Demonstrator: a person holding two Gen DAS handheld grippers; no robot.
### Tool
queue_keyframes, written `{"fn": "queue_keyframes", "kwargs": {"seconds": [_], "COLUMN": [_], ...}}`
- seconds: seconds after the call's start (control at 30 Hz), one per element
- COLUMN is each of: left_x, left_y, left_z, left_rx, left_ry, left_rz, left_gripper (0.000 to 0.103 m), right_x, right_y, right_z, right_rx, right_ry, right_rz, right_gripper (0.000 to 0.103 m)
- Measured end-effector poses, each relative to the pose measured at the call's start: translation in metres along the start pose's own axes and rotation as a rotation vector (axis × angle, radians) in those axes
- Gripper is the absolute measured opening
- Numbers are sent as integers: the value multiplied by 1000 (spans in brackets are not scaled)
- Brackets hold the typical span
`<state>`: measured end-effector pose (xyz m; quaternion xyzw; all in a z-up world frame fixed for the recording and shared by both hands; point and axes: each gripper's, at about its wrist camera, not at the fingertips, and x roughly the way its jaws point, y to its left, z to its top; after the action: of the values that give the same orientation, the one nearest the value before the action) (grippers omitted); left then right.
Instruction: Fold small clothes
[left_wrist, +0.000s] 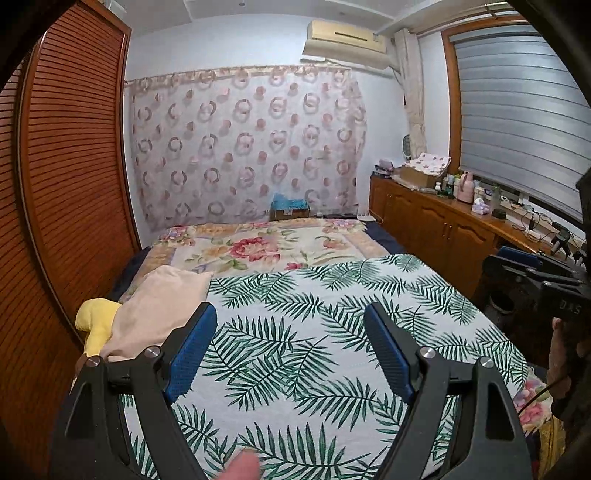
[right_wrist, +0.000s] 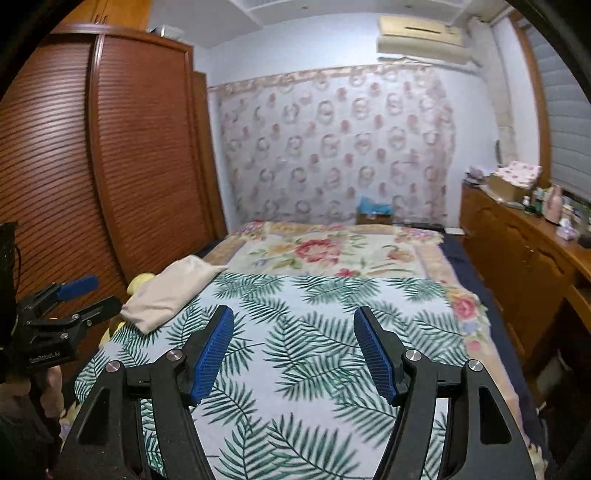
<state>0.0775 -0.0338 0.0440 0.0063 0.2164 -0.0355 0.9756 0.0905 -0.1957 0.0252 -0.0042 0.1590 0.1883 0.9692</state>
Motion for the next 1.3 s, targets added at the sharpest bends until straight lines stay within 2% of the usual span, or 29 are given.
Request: {"fn": "queue_keyframes", "kwargs": {"seconds": [0.5, 1.3], "left_x": [-9, -8], "left_y": [-4, -3], "left_z": [5, 5], "left_rx": [-15, -21], "left_ry": [-16, -10], "left_rz": [28, 34], "left_gripper": [83, 83], "right_x": [-29, -25], "right_y": [28, 12], "right_z": [-20, -10], "right_rx": [25, 28], "right_ry": [-36, -32], "right_rz": [-54, -49], "right_gripper": [69, 69]}}
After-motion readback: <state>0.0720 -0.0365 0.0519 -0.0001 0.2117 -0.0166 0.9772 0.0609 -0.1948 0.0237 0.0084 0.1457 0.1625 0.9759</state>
